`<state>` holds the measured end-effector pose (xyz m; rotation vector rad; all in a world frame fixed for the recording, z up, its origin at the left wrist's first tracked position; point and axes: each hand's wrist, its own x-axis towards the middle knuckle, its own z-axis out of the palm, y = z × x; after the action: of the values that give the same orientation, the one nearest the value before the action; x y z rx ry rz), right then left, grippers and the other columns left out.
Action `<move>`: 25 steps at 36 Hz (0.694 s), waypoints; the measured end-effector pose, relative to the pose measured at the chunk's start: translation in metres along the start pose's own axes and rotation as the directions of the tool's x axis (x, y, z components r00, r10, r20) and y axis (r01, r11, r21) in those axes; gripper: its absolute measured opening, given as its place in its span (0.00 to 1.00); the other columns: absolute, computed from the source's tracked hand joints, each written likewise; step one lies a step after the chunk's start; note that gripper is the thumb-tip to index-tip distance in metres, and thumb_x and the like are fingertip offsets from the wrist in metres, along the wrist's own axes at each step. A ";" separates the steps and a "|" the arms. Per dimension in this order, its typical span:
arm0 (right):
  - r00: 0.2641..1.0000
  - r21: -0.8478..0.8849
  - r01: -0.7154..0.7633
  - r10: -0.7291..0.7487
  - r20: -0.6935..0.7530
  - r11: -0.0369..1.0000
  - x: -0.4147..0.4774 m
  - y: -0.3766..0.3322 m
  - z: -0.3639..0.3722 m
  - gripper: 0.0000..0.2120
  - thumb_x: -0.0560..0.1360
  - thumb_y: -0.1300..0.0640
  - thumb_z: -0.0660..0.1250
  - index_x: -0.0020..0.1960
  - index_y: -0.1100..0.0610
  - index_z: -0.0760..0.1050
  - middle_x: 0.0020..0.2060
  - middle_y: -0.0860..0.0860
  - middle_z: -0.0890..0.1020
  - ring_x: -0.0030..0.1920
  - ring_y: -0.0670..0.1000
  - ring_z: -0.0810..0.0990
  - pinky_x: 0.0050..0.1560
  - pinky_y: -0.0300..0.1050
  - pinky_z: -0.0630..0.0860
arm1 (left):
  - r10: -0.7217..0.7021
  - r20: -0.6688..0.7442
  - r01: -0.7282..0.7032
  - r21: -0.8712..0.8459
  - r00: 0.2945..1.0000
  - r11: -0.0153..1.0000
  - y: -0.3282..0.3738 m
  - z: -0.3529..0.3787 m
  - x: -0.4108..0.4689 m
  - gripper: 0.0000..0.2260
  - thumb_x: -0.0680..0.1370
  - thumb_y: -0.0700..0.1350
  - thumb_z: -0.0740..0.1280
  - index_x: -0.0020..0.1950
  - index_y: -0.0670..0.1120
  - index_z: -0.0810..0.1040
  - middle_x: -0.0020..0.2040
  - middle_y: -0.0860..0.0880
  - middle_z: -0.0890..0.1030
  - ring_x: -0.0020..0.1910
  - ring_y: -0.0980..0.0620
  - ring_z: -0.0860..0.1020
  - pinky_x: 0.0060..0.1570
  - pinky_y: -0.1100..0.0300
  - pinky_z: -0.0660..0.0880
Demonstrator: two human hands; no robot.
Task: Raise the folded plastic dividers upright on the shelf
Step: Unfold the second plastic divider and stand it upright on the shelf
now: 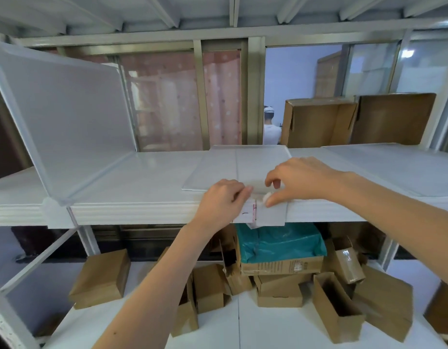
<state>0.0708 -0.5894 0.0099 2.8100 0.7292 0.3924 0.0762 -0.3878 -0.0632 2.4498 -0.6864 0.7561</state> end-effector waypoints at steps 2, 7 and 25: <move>1.000 -0.005 -0.009 0.009 -0.023 1.000 -0.002 0.004 0.003 0.24 0.69 0.27 0.60 0.50 0.45 0.76 0.42 0.43 0.79 0.41 0.45 0.75 0.41 0.45 0.76 | -0.034 -0.004 0.033 -0.018 0.999 0.999 -0.005 -0.002 0.002 0.18 0.81 0.53 0.57 0.42 0.43 0.79 0.37 0.49 0.79 0.39 0.51 0.75 0.42 0.53 0.72; 0.997 -0.055 0.037 -0.040 -0.061 0.998 -0.019 -0.001 0.022 0.23 0.73 0.30 0.58 0.50 0.49 0.70 0.41 0.47 0.79 0.39 0.47 0.77 0.40 0.46 0.78 | -0.004 0.031 0.004 0.003 1.000 1.000 -0.008 -0.007 0.001 0.14 0.81 0.49 0.59 0.44 0.44 0.79 0.38 0.50 0.80 0.39 0.53 0.75 0.41 0.57 0.73; 0.981 0.021 0.092 -0.087 -0.170 0.996 -0.022 -0.001 0.048 0.24 0.73 0.30 0.54 0.58 0.47 0.65 0.51 0.46 0.79 0.43 0.47 0.77 0.42 0.41 0.76 | 0.073 -0.127 -0.009 0.445 0.989 0.895 -0.010 0.011 -0.006 0.16 0.82 0.52 0.51 0.52 0.49 0.77 0.48 0.54 0.78 0.47 0.53 0.77 0.40 0.58 0.76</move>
<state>0.0664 -0.6058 -0.0402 2.7819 0.9000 0.6153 0.0815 -0.3850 -0.0781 2.7538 -0.5587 1.2048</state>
